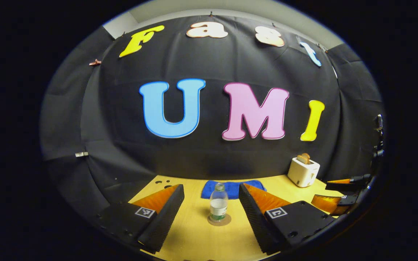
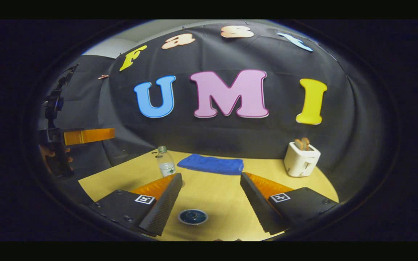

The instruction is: Open the teacup lid with one hand, grasp the water bottle and pour water into the teacup with the other hand; after pouring, place the water bottle on the coaster and then close the teacup lid.

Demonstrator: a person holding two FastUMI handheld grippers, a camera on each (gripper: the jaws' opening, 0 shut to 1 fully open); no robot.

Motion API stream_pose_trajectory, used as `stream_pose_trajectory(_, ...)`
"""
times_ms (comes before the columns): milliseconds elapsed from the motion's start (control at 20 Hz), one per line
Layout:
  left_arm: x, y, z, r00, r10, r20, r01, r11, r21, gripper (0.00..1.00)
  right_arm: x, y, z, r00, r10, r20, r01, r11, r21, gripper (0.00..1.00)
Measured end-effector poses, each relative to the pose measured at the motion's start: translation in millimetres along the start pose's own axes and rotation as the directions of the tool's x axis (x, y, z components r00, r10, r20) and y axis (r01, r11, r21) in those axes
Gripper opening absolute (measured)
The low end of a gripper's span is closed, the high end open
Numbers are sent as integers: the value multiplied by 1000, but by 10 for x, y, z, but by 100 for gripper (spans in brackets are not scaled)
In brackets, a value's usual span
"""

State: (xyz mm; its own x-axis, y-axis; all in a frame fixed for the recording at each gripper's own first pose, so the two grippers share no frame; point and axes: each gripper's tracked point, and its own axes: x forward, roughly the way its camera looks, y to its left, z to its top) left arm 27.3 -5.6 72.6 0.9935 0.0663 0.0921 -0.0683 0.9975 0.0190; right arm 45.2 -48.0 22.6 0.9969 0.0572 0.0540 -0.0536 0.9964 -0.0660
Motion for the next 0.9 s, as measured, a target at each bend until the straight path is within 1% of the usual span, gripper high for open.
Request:
stream_pose_trajectory(100,-138,-67,78,1000,17,13,-17,1000,20,94,-136,-48,176,999,-23,27,23,1000,17,99)
stream_pose_trajectory(250,-352,-202,81,1000,-3,5,3,999,49,94,-359,-107,317,997,-55,55,54,998,11,99)
stream_pose_trajectory(300,-416,-225,65,1000,-21,-1,21,999,44,95,-419,-129,347,996,-65,64,65,998,2,98)
stream_pose_trajectory(400,-502,-280,108,998,-68,12,67,996,64,96,-517,-168,402,994,-87,70,87,996,2,99)
stream_pose_trajectory(500,-540,-196,172,996,-79,26,77,993,84,97,-621,-205,481,989,-116,90,116,993,6,99)
stream_pose_trajectory(600,-572,-169,195,996,-89,18,88,993,75,97,-716,-184,499,987,-136,79,137,991,0,98)
stream_pose_trajectory(800,-625,-93,177,997,-80,7,79,996,42,96,-855,-7,554,989,-130,68,130,991,-3,99)
stream_pose_trajectory(900,-681,-83,175,997,-79,12,78,996,42,97,-884,82,562,990,-124,69,124,992,-1,99)
